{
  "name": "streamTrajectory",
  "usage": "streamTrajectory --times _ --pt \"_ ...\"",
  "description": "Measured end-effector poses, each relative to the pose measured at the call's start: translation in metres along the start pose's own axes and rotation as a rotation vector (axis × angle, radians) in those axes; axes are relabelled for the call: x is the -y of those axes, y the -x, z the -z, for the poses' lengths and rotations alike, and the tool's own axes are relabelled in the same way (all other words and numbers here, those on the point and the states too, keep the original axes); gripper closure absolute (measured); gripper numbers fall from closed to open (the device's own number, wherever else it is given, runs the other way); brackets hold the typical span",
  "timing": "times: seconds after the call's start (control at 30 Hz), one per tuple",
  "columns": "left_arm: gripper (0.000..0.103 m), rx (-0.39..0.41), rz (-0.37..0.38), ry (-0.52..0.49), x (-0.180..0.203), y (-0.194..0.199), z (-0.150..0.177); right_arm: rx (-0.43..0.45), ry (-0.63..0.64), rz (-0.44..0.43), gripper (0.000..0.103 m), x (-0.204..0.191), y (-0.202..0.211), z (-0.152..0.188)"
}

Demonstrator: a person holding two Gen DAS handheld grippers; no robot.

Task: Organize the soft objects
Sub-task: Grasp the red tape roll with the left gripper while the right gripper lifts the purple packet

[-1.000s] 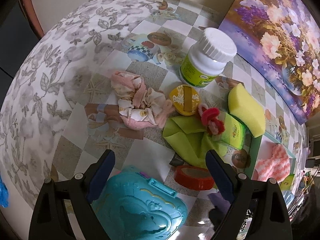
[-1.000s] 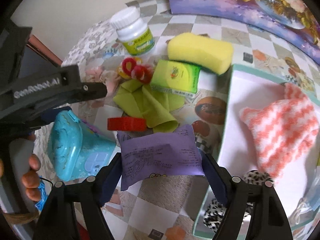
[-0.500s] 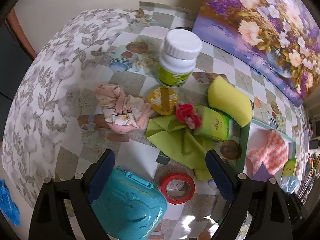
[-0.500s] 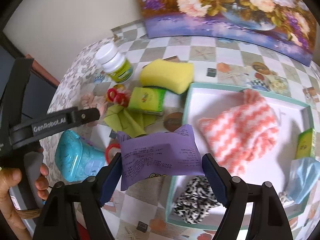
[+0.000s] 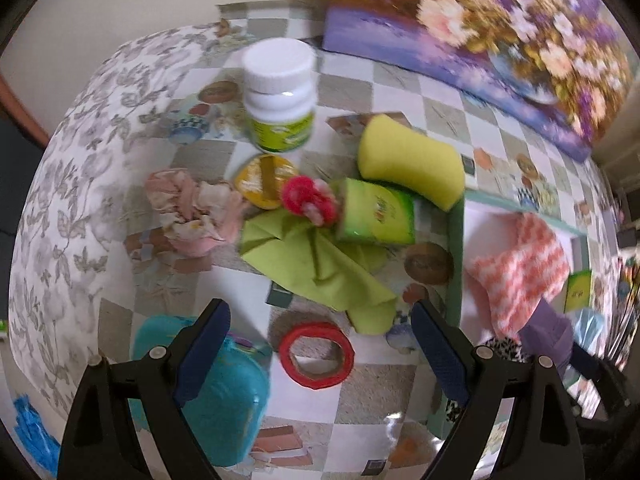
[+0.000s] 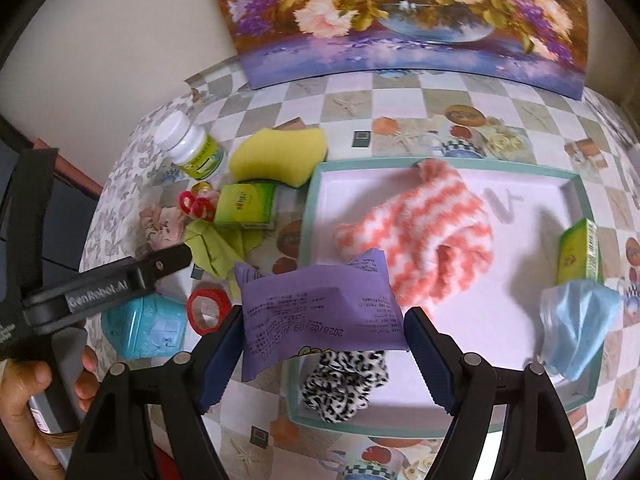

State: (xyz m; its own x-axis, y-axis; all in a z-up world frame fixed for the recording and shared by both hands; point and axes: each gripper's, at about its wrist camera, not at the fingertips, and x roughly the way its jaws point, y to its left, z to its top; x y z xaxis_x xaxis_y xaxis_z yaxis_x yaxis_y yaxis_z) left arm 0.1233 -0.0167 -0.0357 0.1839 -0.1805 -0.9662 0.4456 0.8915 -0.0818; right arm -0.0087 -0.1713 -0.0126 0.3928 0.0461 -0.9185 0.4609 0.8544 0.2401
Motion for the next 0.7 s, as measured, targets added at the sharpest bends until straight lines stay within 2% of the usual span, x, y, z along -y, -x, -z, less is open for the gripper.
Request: streamTrajectory --times 0.07,0.2,0.33,0.43,0.47,0.57,0.7 --pt "0.011 -0.009 0.007 -0.018 0.006 0.001 0.002 0.011 -0.009 -0.002 0.022 0.005 0.006 0.001" --pt "0.011 -0.018 0.071 0.012 0.009 0.005 0.004 0.031 -0.033 -0.027 0.022 0.015 0.017 0.002" --pt "0.012 -0.005 0.025 0.008 0.014 0.008 0.013 0.044 -0.054 -0.029 0.022 0.025 0.027 0.004" --pt "0.014 0.002 0.023 0.003 0.02 0.01 0.019 0.045 -0.067 -0.021 0.022 0.036 0.032 0.008" --pt "0.016 0.004 0.02 0.001 0.023 0.01 0.021 0.045 -0.074 -0.02 0.022 0.04 0.034 0.009" --pt "0.031 -0.006 0.014 -0.01 0.032 0.006 0.027 0.051 -0.099 -0.021 0.022 0.052 0.04 0.012" --pt "0.039 -0.043 -0.005 -0.028 0.04 -0.007 0.034 0.063 -0.127 -0.034 0.022 0.064 0.048 0.013"
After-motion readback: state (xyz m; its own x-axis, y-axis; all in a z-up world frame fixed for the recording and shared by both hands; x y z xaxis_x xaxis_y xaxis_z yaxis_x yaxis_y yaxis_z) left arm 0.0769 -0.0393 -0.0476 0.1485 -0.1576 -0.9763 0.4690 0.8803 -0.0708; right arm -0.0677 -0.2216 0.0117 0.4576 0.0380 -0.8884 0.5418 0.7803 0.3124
